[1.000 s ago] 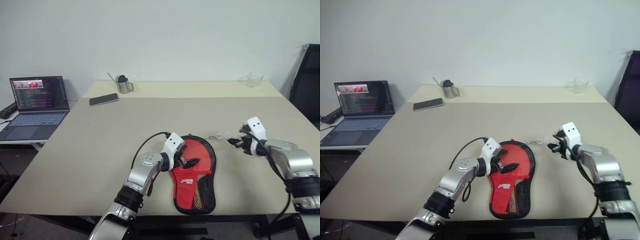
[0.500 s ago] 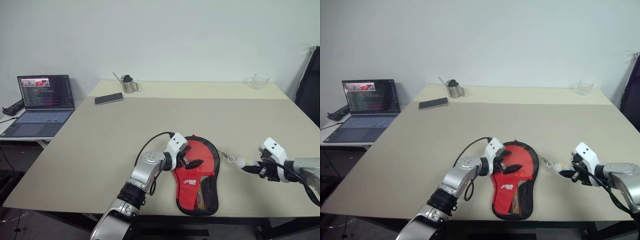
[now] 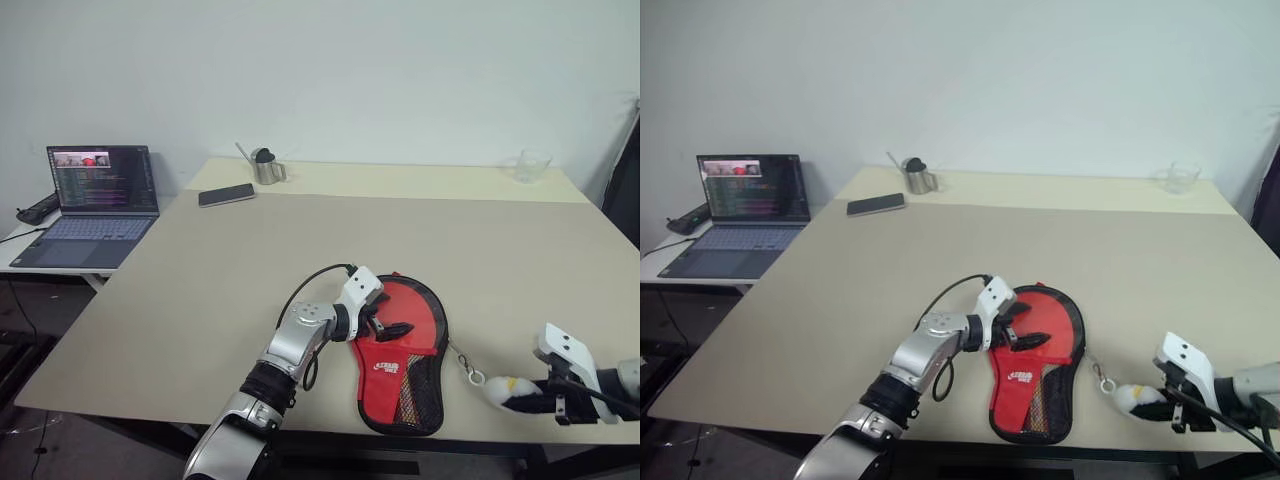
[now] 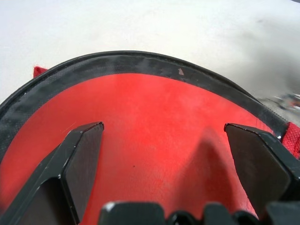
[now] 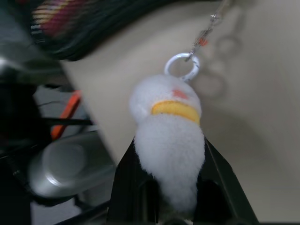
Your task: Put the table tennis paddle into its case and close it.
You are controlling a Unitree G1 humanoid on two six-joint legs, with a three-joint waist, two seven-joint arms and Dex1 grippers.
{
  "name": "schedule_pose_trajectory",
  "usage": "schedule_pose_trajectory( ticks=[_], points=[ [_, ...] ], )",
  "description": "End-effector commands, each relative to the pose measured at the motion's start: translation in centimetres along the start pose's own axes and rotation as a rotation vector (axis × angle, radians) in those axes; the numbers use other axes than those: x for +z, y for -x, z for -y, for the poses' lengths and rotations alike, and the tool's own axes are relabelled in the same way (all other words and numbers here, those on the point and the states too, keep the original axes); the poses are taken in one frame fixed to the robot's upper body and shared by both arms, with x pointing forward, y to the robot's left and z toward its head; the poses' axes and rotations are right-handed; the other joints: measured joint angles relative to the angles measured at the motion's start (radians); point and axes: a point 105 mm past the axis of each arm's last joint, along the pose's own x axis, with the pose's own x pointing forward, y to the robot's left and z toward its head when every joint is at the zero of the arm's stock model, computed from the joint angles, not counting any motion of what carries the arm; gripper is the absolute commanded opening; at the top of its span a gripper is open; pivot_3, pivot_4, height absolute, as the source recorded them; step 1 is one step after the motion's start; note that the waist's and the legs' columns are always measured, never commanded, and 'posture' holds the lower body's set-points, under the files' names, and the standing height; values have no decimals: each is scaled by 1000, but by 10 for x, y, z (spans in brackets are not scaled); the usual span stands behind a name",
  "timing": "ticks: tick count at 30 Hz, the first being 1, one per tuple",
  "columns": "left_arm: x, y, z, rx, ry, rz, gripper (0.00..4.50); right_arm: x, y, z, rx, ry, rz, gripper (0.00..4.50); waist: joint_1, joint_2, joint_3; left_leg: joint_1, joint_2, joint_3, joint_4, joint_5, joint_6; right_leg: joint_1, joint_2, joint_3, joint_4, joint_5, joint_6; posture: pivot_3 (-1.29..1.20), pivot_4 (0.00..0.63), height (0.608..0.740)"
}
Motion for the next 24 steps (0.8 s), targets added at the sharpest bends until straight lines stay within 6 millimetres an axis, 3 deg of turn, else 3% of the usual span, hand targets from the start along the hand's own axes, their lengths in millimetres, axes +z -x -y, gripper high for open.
schedule_pose_trajectory(
  ticks=[1, 5, 12, 24],
  points=[
    [-33, -7, 16, -64, 61, -106, 4500, 2, 5, -19, 74, 22, -12, 352, 5, 0, 0, 0, 0, 0, 0, 0, 0, 0, 0, 0, 0, 0, 0, 0, 150, 740],
    [-33, -9, 19, -83, 59, -111, 4500, -3, 6, -35, 140, 0, -21, 348, 10, -1, 0, 0, 0, 0, 0, 0, 0, 0, 0, 0, 0, 0, 0, 0, 150, 740],
    [-31, -16, 27, -128, 56, -117, 4500, -22, -4, -82, 326, -19, -98, 347, 28, -1, 0, -1, -1, -1, 0, -2, -1, 0, -1, -1, -1, -2, 3, 0, 150, 740],
    [-34, -20, 35, -172, 50, -130, 4500, -35, -17, -99, 381, 0, -163, 337, 27, -1, -1, 0, -1, -1, 1, -2, -1, 2, -1, -1, -1, -5, 8, 0, 150, 740]
  ],
)
